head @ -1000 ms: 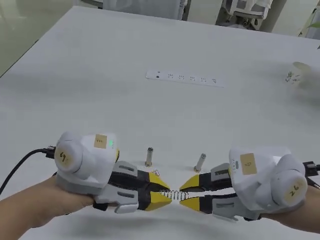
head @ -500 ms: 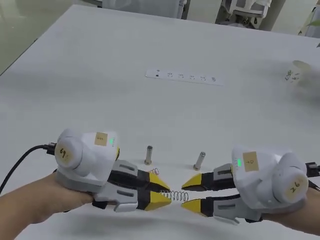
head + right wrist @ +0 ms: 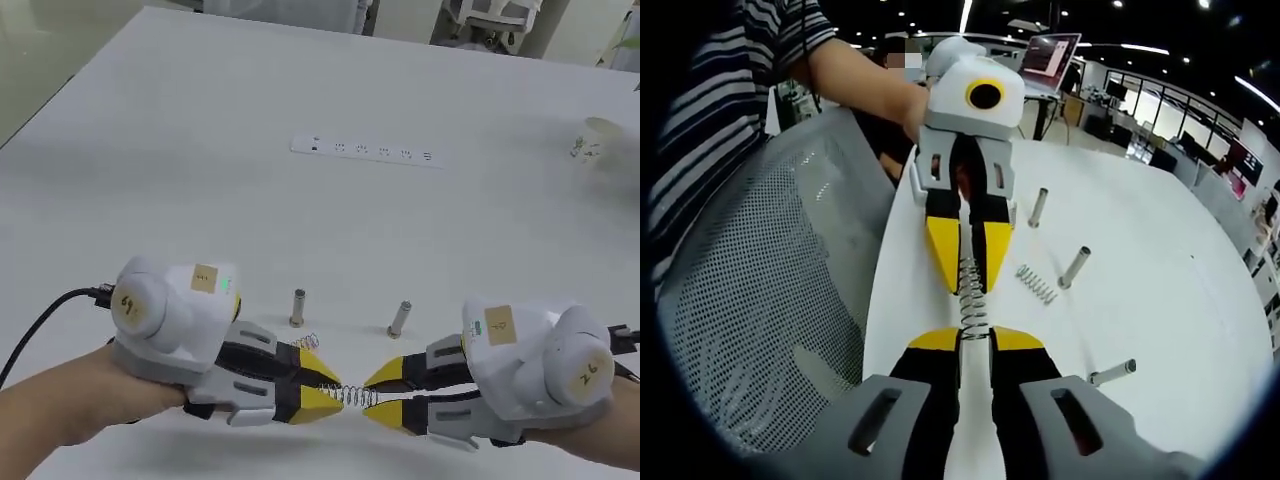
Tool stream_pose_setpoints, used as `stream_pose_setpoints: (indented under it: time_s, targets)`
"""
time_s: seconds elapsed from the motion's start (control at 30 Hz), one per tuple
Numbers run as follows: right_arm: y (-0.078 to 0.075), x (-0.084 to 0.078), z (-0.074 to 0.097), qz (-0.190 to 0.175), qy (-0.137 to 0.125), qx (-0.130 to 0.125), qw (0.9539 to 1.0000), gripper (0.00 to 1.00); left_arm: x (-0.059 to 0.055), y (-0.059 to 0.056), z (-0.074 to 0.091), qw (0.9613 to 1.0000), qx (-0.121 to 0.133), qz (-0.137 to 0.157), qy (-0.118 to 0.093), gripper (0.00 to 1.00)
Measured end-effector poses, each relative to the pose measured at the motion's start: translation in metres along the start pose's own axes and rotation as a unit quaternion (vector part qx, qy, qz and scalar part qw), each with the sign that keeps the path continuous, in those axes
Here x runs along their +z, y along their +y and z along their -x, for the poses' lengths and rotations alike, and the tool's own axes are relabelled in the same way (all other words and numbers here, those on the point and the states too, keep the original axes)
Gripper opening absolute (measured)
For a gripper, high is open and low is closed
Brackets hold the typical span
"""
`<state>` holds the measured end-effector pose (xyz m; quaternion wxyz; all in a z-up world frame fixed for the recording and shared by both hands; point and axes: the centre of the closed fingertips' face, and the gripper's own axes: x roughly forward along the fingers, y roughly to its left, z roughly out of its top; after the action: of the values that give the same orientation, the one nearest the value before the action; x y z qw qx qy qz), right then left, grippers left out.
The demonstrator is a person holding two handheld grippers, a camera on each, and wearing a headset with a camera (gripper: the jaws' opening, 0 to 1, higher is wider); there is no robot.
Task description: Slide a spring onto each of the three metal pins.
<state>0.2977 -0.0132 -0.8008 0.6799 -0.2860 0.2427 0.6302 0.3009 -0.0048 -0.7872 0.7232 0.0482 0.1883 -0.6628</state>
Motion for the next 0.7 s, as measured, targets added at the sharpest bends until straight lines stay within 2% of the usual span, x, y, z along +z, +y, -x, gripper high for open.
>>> stream_pose_setpoints:
  time_s: [0.17,0.3,0.57,0.7]
  targets:
    - [-0.003,0.006,0.002,0.013,0.002,-0.011,0.9999,0.07,-0.010,0.004,-0.003,0.9998,0.012,-0.004,0.017,0.02]
    - [-0.004,0.014,0.004,0.024,0.001,-0.012,0.9996,0.07,-0.013,0.006,-0.003,0.9995,0.017,-0.011,0.024,0.02]
    - [-0.003,0.037,0.007,0.033,-0.018,-0.004,0.9993,0.07,-0.011,0.006,-0.001,0.9995,0.016,-0.014,0.025,0.02]
    - [-0.003,0.052,0.006,0.024,-0.042,0.000,0.9988,0.07,-0.009,0.005,0.000,0.9994,0.013,-0.020,0.026,0.02]
